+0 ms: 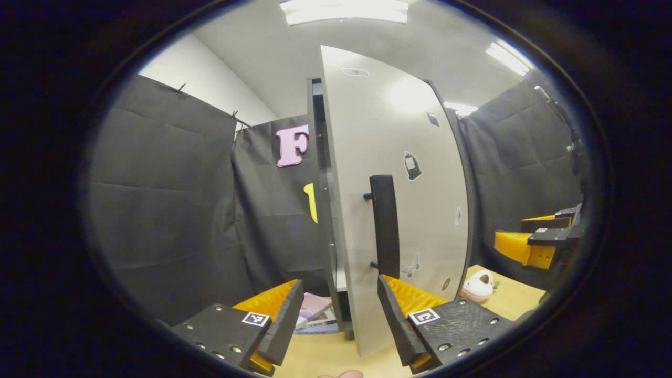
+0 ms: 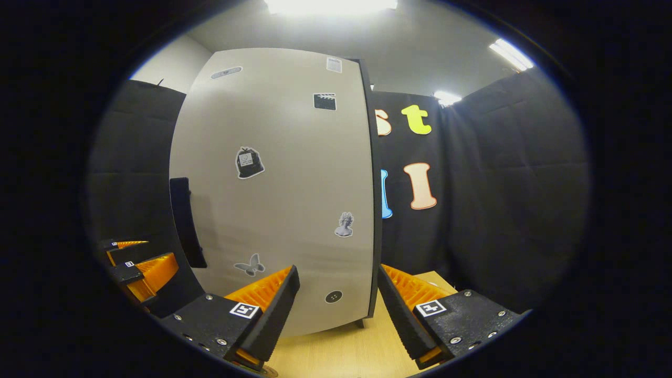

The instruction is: Open the cabinet door with the right hand, grasp the bottle in the cabinet with the left hand and place it on the coaster, then close the cabinet door with the right hand.

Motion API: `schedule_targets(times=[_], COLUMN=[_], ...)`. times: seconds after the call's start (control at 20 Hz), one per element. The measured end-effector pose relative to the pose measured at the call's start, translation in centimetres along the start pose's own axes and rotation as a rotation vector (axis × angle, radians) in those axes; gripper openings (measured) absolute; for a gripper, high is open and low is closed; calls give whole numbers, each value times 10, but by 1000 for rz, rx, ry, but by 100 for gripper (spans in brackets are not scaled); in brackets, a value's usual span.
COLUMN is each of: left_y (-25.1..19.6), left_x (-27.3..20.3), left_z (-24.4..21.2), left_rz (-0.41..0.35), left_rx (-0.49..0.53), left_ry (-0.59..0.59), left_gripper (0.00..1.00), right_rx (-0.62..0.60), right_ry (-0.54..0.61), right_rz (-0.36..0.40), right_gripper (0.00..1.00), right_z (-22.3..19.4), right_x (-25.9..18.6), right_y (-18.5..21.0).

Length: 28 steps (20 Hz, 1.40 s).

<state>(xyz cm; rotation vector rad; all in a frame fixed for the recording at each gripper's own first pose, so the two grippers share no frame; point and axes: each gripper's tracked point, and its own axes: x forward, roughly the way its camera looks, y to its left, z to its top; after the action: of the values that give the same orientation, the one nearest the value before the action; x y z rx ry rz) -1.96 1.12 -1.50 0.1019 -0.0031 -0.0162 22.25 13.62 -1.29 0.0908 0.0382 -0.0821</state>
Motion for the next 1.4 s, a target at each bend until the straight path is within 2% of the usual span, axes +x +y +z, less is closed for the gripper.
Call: schedule_targets(times=[0.15, 0.2, 0.25, 0.3, 0.35, 0.4, 0.55, 0.6, 0.7, 0.75, 1.1, 1.15, 1.4], left_y=[-6, -7, -10, -11, -11, -12, -11, -10, -9, -8, -4, -4, -4], left_x=[1, 2, 2, 2, 1, 0, 1, 0, 2, 2, 3, 3, 2], left_z=[-4, -6, -5, -6, -5, -4, -7, -7, -9, -10, -10, -9, -1], left_rz=[-2, -7, -13, -14, -14, -15, -11, -11, -7, -5, 16, 14, 12], left_rx=[-8, -14, -17, -12, -6, -4, -6, -15, -36, -43, -64, -60, -43], left_ry=[12, 14, 15, 17, 18, 16, 20, 21, 27, 29, 19, 15, -18], left_gripper=[85, 81, 85, 85, 81, 85, 85, 81, 81, 85, 85, 81, 81], right_rx=[-5, 0, 4, 3, 1, 0, -7, -11, -12, -12, -16, -18, -23], right_ry=[4, 7, 10, 15, 20, 22, 22, 23, 23, 23, 8, 2, -50], right_rz=[-4, -6, -5, -9, -12, -12, -11, -12, -13, -16, -37, -41, -44], right_gripper=[92, 92, 92, 92, 92, 93, 92, 92, 92, 93, 93, 93, 91], right_z=[-1, -1, -2, -2, -3, -4, -5, -6, -7, -7, -8, -7, 6], right_x=[-1, -1, -1, -1, -2, -2, -3, -4, -5, -5, -3, -2, -1], right_y=[-3, -2, -1, -1, -2, -3, -6, -7, -8, -8, -15, -16, -17])
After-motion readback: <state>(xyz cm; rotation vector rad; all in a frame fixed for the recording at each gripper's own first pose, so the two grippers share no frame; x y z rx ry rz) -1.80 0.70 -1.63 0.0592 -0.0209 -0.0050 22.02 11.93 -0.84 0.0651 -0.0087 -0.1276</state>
